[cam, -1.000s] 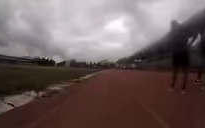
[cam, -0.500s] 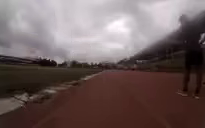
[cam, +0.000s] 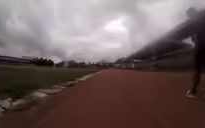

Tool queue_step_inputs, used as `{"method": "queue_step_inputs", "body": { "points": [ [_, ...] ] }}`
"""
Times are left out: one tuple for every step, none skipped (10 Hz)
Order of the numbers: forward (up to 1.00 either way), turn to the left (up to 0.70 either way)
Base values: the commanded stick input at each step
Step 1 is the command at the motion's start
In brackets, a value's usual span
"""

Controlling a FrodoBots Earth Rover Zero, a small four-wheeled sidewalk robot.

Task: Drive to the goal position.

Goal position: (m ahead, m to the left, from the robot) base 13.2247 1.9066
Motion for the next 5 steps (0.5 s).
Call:
{"method": "queue_step_inputs", "body": {
  "points": [
    [0.70, 0.00],
    [0.70, -0.04],
    [0.70, -0.32],
    [0.70, -0.32],
    [0.70, -0.34]
  ]
}}
